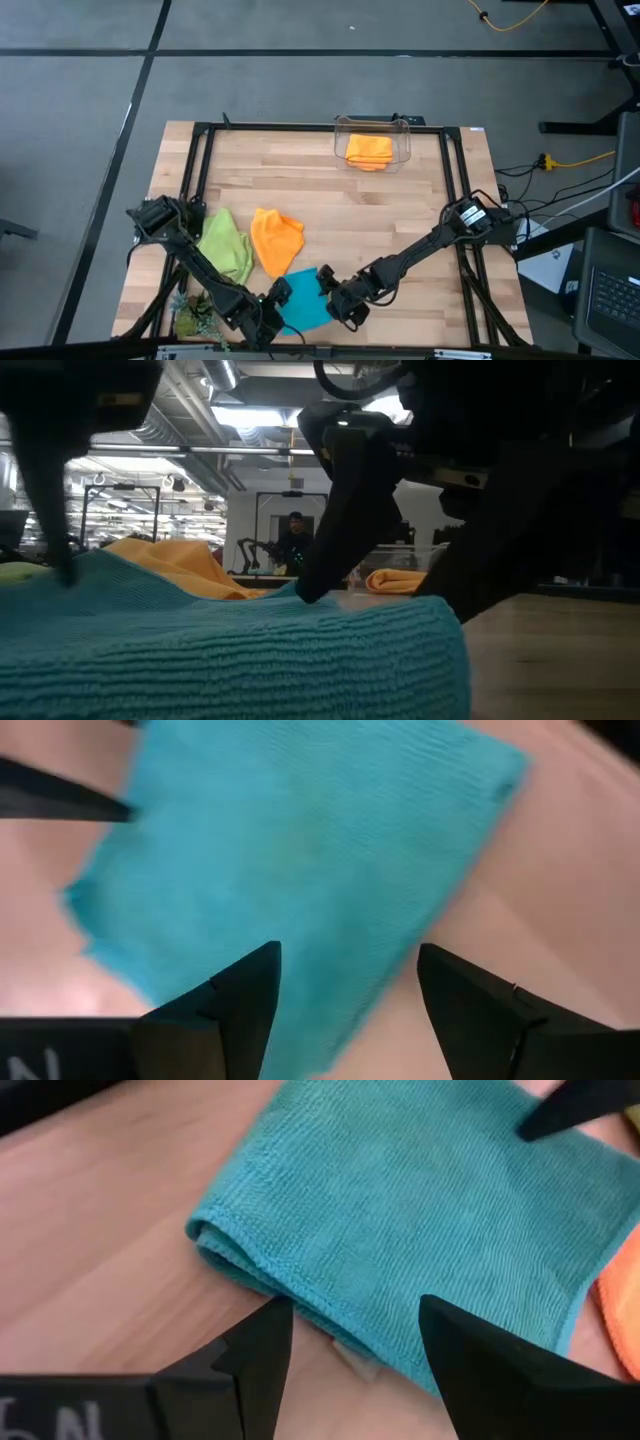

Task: Fold microfiber towels
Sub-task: Fold the blue microfiber towel

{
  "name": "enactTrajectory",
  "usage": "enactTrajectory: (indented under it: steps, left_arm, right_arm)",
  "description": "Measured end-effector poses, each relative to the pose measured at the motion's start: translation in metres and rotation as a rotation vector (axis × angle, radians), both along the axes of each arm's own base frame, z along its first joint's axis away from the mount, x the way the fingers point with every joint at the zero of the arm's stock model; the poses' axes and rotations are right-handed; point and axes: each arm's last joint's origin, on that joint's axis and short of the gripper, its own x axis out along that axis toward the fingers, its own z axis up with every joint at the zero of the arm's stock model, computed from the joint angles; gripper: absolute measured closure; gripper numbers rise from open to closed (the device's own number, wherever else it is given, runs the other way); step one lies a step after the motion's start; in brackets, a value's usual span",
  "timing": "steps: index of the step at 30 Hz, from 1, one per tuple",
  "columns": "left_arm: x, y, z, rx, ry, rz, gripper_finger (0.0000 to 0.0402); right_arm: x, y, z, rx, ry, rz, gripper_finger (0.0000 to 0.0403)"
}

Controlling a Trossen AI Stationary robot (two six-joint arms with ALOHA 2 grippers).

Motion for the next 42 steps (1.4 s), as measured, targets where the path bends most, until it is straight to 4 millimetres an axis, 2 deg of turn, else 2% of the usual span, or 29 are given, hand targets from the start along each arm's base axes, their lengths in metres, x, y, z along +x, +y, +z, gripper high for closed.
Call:
enactTrajectory:
  steps: [9, 18, 22, 29, 34, 38, 42]
  left_arm:
    - [0.004, -0.001, -0.007, -0.013, 0.005, 0.012, 0.0173]
    - [0.005, -0.002, -0.008, -0.144, 0.036, 0.129, 0.0174]
    - [0.006, -0.001, -0.009, -0.181, 0.046, 0.172, 0.0192]
    - [0.010, 0.003, -0.010, -0.202, 0.071, 0.198, 0.0251]
    - [0.012, 0.007, -0.010, -0.204, 0.079, 0.214, 0.0286]
    - [0.012, 0.008, -0.010, -0.203, 0.071, 0.236, 0.0305]
    - [0.013, 0.009, -0.010, -0.176, 0.044, 0.248, 0.0307]
  right_arm:
    - [0.001, -0.004, -0.001, -0.016, 0.008, 0.046, 0.0183]
    - [0.007, -0.016, -0.001, 0.053, 0.055, 0.066, 0.0183]
    - [0.010, -0.022, -0.002, 0.093, 0.074, 0.015, 0.0188]
    - [0.013, -0.028, -0.001, 0.136, 0.089, -0.054, 0.0237]
    - [0.013, -0.027, -0.001, 0.158, 0.102, -0.042, 0.0277]
    - [0.013, -0.027, -0.001, 0.185, 0.113, -0.068, 0.0301]
    - [0.013, -0.028, -0.002, 0.169, 0.102, -0.112, 0.0309]
